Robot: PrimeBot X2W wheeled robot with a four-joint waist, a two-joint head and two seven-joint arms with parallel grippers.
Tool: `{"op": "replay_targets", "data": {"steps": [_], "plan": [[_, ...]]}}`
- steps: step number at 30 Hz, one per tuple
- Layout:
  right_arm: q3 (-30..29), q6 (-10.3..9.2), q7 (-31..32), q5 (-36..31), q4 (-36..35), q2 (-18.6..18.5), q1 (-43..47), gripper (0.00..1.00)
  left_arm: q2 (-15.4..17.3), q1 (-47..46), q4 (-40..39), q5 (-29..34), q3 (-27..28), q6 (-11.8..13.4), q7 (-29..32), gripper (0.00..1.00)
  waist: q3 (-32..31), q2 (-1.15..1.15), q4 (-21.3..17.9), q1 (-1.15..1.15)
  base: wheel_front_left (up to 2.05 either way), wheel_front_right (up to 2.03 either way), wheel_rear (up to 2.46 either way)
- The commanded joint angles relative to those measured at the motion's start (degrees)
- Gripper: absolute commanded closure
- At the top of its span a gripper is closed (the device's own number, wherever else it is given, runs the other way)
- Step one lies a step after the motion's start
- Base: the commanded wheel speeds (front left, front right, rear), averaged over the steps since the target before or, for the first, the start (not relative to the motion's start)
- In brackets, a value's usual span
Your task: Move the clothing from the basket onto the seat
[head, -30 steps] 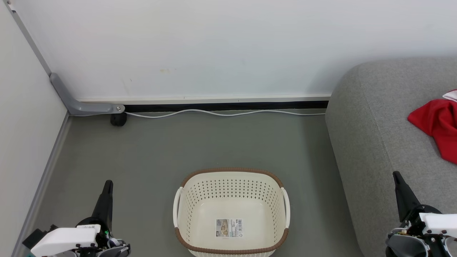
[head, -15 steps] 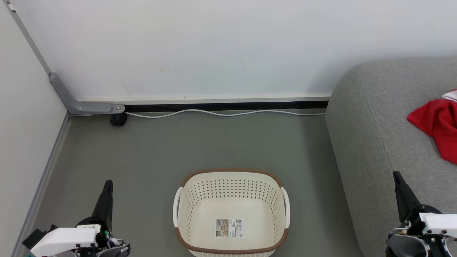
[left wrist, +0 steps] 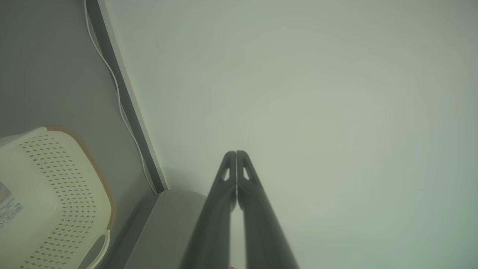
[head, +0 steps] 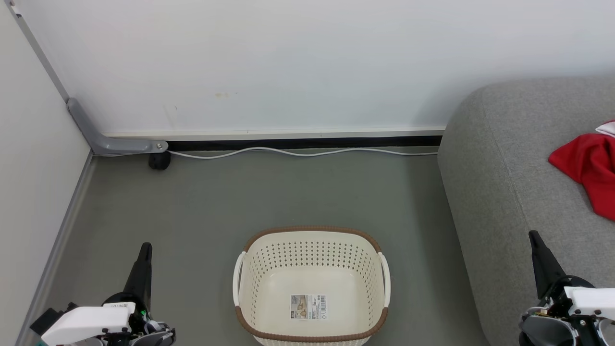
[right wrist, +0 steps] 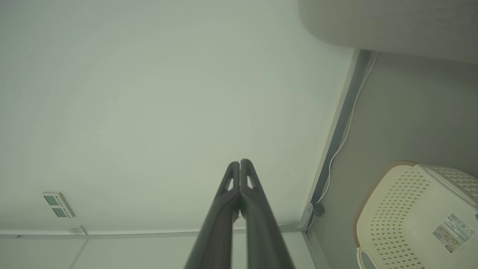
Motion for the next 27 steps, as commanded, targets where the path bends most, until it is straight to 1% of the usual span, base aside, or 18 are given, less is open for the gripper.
{"op": "replay_targets", "data": {"steps": [1, 27], "plan": [[1.0, 0.10, 0.5, 0.6, -1.8, -0.6, -0.9, 1.00, 1.0, -3.3, -1.7, -0.2, 1.9, -0.4, 0.2, 1.00, 0.0, 0.00, 0.0, 0.00, 0.00, 0.00, 0.00], [1.0, 0.10, 0.4, 0.6, -1.8, -0.6, -0.9, 1.00, 1.0, -3.3, -1.7, -0.2, 1.9, -0.4, 0.2, 1.00, 0.0, 0.00, 0.0, 0.00, 0.00, 0.00, 0.00]]}}
